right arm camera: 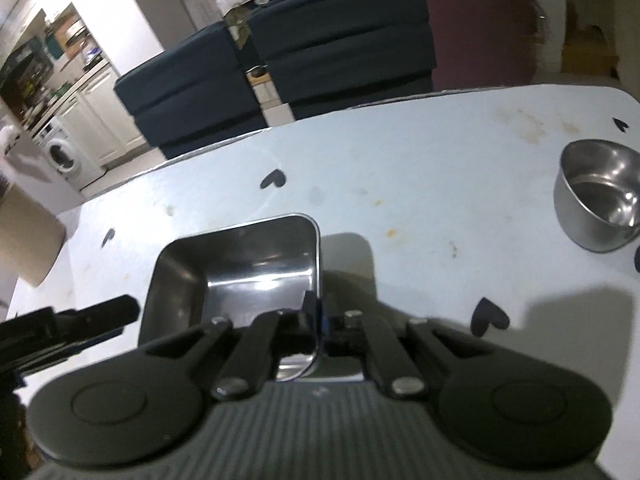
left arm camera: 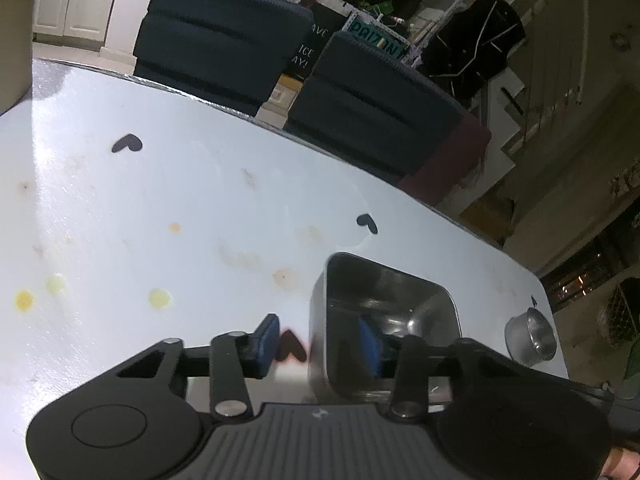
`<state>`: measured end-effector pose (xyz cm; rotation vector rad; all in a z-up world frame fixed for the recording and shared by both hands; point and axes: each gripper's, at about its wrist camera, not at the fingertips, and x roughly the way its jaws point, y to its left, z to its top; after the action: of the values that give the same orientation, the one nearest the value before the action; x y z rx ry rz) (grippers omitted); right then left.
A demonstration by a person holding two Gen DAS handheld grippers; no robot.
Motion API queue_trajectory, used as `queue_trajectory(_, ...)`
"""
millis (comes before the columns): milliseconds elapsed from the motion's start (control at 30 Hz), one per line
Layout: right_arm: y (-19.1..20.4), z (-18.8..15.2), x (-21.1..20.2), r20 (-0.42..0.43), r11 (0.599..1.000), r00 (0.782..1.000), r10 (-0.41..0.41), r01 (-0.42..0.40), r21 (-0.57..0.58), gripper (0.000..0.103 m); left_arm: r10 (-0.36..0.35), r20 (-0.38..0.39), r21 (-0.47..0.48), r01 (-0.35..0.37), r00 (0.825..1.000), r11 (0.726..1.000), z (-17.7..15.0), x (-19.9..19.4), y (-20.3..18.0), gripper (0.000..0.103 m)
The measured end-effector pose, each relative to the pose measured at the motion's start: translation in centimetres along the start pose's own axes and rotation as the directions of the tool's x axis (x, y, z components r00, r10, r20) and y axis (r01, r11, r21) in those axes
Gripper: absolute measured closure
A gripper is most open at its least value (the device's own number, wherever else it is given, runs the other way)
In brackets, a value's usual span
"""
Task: Organize plates and bowls
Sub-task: 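Close the right gripper on the tray rim while the left gripper closes on it, then lift the second steel tray with both grippers and carry it toward the bowls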
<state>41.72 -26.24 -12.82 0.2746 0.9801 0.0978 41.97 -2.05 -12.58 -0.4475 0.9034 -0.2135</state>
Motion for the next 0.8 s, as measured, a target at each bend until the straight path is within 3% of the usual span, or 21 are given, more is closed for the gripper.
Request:
queue_trajectory(333, 0.1, -0.4, -0.4, -0.018, 0.999, 1.0, 0.017, -0.018, -0.046, 0.1, 0.02, -0.027, 0.013, -0.02, 0.999, 1.0, -0.5, 0.8, -0.7, 0.089)
queue_trajectory(600, 0.7, -0.4, -1.1, -0.012, 0.997, 1.0, -0.003, 0.002, -0.082, 0.1, 0.04, -0.009, 0.045, -0.039, 0.999, 0.998, -0.7, -0.5, -1.7, 0.092)
queue_trajectory(800, 1.3, -0.6, -3.5, 0.037, 0.996, 0.999, 0.003, 0.0, -0.087, 0.1, 0.021, 0.029, 0.076, -0.023, 0.999, 0.997, -1.1, -4.0, -2.7, 0.092)
